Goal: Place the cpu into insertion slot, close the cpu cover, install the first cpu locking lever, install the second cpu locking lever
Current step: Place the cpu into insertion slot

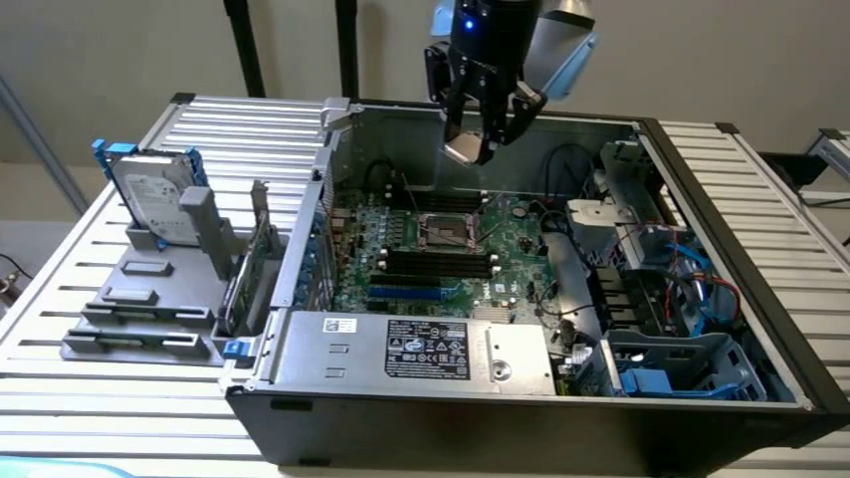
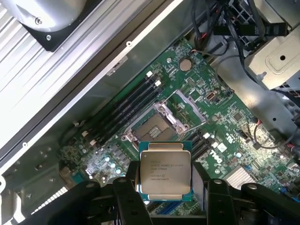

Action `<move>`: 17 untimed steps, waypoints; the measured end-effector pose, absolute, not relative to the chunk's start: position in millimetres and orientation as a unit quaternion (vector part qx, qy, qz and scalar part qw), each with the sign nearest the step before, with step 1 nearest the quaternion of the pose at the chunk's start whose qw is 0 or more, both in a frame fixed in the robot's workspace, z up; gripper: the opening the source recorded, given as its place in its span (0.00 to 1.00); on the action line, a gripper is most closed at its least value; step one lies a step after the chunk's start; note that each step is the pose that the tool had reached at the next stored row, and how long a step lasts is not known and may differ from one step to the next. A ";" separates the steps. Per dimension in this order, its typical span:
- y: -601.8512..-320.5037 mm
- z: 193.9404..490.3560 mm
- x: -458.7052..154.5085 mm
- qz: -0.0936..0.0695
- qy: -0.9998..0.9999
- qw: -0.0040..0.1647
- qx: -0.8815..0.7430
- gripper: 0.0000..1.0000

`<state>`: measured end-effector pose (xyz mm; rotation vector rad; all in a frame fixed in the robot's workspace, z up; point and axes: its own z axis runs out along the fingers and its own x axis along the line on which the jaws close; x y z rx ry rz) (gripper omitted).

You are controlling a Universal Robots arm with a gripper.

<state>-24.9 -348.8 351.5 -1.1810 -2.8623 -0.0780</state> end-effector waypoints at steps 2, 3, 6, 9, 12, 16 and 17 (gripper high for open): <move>-348.8 351.1 -25.0 -0.025 -0.918 0.022 -0.395 0.54; -348.8 350.9 -25.0 -0.025 -0.915 0.022 -0.402 0.54; -348.8 350.2 -25.0 -0.026 -0.905 0.021 -0.425 0.54; -348.8 349.5 -25.0 -0.026 -0.894 0.020 -0.446 0.54; -348.8 348.8 -25.0 -0.026 -0.883 0.019 -0.468 0.54; -348.8 347.8 -25.0 -0.027 -0.867 0.019 -0.498 0.54; -348.8 347.6 -25.0 -0.027 -0.862 0.018 -0.505 0.54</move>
